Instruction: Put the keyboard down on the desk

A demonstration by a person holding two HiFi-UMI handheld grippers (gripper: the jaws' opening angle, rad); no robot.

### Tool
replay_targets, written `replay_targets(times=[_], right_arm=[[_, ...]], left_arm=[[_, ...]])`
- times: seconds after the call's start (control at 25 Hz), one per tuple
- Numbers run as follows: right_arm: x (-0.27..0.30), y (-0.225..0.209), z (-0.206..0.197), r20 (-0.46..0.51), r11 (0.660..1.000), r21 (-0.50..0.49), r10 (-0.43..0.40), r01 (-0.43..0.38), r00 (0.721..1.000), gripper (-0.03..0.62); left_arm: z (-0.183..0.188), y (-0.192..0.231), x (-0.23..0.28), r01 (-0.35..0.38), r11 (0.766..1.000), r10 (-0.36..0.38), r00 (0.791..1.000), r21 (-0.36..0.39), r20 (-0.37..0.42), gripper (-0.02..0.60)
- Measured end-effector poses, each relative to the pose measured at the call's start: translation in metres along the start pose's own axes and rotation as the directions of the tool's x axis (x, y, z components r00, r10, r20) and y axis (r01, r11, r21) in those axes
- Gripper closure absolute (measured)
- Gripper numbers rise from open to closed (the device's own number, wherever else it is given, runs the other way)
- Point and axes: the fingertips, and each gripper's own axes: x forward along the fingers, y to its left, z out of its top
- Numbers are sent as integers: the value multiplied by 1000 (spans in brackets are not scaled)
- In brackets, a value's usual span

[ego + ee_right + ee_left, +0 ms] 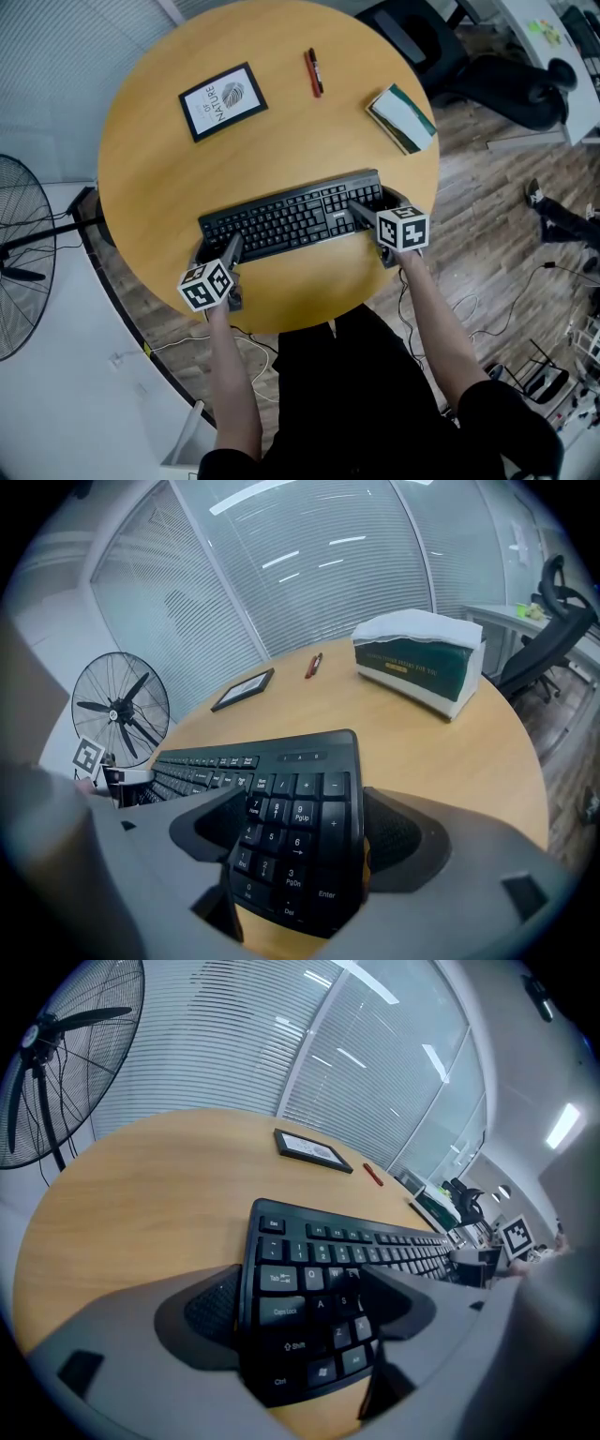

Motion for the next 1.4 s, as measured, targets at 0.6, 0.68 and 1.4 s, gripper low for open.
replay_targets(times=[0.6, 0.68, 1.4], right_arm=[[1, -2, -4, -12, 1000, -5, -21, 21, 1000, 201], [1, -2, -4, -14, 1000, -7, -24, 23, 1000, 201], [-8, -5, -1, 7, 999, -9, -35, 35, 999, 213]], left_arm=[[-2, 1, 2, -31, 999, 32, 999, 19, -26, 202], [-3, 1, 2, -35, 999, 36, 999, 21, -27, 203], [-1, -2, -7, -86, 995, 87, 996, 57, -12, 204]])
